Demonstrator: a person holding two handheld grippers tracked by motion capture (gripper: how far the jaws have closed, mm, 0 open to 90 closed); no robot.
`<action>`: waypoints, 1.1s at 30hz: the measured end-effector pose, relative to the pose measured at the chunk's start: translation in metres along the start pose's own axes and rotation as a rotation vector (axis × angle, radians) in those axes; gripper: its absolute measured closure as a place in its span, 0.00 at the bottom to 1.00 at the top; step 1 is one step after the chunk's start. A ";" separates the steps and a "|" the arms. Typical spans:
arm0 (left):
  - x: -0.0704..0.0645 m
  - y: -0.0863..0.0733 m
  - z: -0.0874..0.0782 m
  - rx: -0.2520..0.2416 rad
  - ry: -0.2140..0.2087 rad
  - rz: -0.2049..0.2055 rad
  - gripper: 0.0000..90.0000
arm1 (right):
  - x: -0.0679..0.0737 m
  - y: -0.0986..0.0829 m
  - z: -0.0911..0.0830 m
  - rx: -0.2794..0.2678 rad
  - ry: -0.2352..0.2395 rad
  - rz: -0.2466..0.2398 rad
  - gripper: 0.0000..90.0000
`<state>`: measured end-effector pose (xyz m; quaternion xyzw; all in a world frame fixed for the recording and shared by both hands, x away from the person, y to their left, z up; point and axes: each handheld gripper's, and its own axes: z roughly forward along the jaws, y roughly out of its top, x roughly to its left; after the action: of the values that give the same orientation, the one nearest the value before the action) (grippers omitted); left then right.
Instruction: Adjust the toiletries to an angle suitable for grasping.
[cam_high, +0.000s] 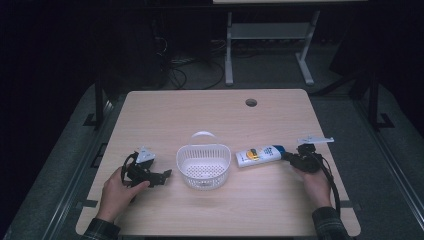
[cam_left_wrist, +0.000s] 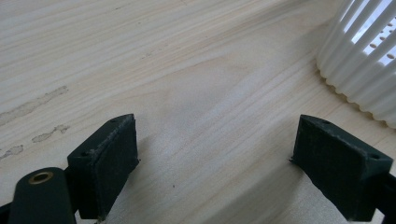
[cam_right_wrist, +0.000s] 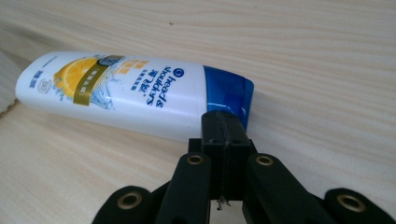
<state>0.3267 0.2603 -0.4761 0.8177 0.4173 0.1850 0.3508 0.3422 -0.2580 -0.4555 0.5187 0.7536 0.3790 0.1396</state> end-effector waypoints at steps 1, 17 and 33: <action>0.000 0.000 0.000 0.000 0.000 0.000 0.14 | -0.001 0.001 0.002 -0.009 -0.007 0.008 1.00; 0.000 0.000 0.000 0.000 0.000 0.000 0.14 | 0.008 0.011 -0.006 -0.014 0.045 0.000 1.00; 0.000 0.000 0.000 0.000 0.000 -0.001 0.14 | 0.036 0.036 -0.010 -0.045 0.117 -0.057 1.00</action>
<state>0.3266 0.2602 -0.4761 0.8175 0.4178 0.1850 0.3507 0.3449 -0.2239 -0.4165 0.4705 0.7664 0.4213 0.1174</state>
